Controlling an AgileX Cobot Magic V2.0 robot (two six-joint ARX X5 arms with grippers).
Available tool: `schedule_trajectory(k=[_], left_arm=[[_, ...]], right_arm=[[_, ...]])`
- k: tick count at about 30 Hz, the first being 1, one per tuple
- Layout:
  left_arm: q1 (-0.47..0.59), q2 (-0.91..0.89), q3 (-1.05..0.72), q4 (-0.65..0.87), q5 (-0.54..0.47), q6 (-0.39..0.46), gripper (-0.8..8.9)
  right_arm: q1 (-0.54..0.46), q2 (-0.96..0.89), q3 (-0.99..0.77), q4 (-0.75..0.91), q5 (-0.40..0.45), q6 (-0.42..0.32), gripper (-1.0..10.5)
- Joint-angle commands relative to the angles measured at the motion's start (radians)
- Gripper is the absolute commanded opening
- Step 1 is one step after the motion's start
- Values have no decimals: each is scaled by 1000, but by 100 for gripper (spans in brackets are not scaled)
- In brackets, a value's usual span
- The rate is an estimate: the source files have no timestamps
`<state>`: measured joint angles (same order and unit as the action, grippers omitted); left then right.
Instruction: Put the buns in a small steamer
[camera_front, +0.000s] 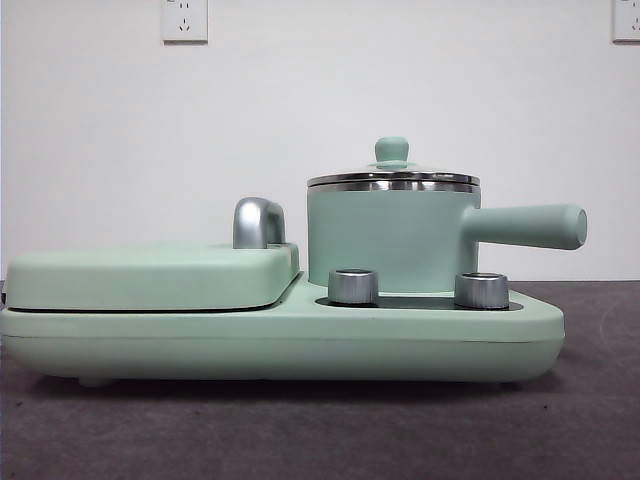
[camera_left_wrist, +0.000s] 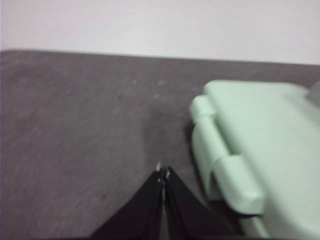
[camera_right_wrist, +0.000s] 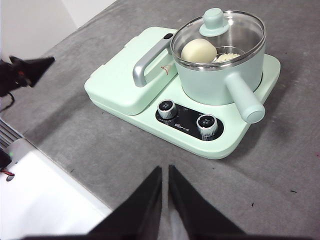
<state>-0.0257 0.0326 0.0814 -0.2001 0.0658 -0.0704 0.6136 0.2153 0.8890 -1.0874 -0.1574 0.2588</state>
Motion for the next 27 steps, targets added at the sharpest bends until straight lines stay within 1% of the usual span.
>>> schedule_trajectory(k=[1,4,10,13,17,27], left_arm=[[6,-10,-35,50,-47,-18,7],[10,-12,-60,66,-74,-16,7],[22,-23,-69,47,-74,-6,7],[26,-29,-69,7,-74,-2,7],[27,-29,-69,7,-74,21,7],[27,-29,-69,11,-74,21,7]], right_arm=[[6,-2,5,11,0,-9,19],[6,-2,5,11,0,-9,19],[6,-2,5,11,0,-9,19],[6,-2,5,11,0,-9,19],[6,-2,5,11,0,-9,19],[6,-2,5,11,0,-9,19]])
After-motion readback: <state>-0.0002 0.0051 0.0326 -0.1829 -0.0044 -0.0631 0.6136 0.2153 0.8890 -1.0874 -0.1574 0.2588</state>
